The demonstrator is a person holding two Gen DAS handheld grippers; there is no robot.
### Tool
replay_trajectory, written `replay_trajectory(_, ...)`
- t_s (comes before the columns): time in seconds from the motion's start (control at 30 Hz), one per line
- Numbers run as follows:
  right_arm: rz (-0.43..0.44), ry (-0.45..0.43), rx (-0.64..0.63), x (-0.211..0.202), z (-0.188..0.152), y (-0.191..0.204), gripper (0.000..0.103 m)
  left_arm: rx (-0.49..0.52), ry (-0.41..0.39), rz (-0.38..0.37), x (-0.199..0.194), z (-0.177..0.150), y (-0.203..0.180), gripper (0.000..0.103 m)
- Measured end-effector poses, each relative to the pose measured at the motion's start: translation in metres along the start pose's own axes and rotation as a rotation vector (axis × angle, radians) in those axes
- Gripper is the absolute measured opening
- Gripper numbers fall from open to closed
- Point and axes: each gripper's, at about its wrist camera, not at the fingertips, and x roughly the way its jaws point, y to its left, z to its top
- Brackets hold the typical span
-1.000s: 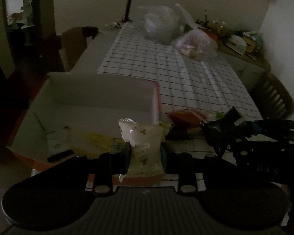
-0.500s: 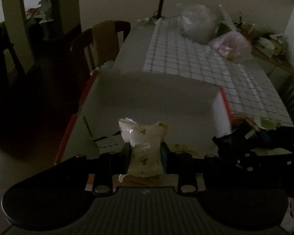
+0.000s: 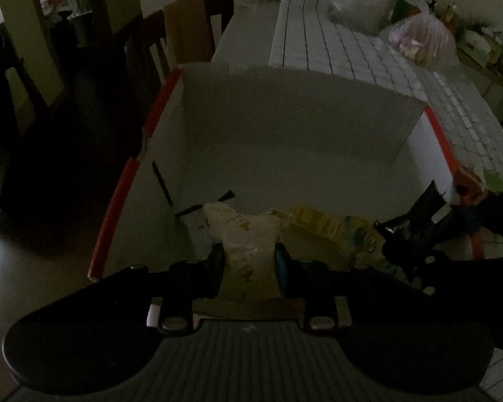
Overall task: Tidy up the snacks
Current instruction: 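Open the left tool to drop the white wrapper into the box, then move both tools back from the box to the snack pile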
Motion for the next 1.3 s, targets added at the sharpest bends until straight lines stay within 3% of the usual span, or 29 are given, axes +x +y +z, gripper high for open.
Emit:
replay_trajectory(0.23,-0.003,-0.002,-0.009,0.0,0.001,0.004,0.063,0.013,-0.014,-0.004,-0.002,-0.003,-0.002,0.032)
replay_trajectory(0.37,0.009,-0.015,0.007,-0.006,-0.001,0.002,0.066,0.006,-0.036,-0.011,-0.008,-0.003,-0.003,0.051)
replay_trajectory(0.57,0.037,-0.061,0.029,-0.025,0.0,-0.003,0.077,0.004,-0.082,-0.029,-0.027,-0.004,-0.009,0.062)
replay_trajectory(0.93,0.079,-0.162,0.08,-0.075,-0.009,-0.016,0.09,0.005,-0.167,-0.086,-0.066,-0.01,-0.024,0.074)
replay_trajectory(1.3,0.081,-0.217,0.168,-0.116,-0.04,-0.051,0.101,0.038,-0.24,-0.149,-0.09,-0.021,-0.067,0.086)
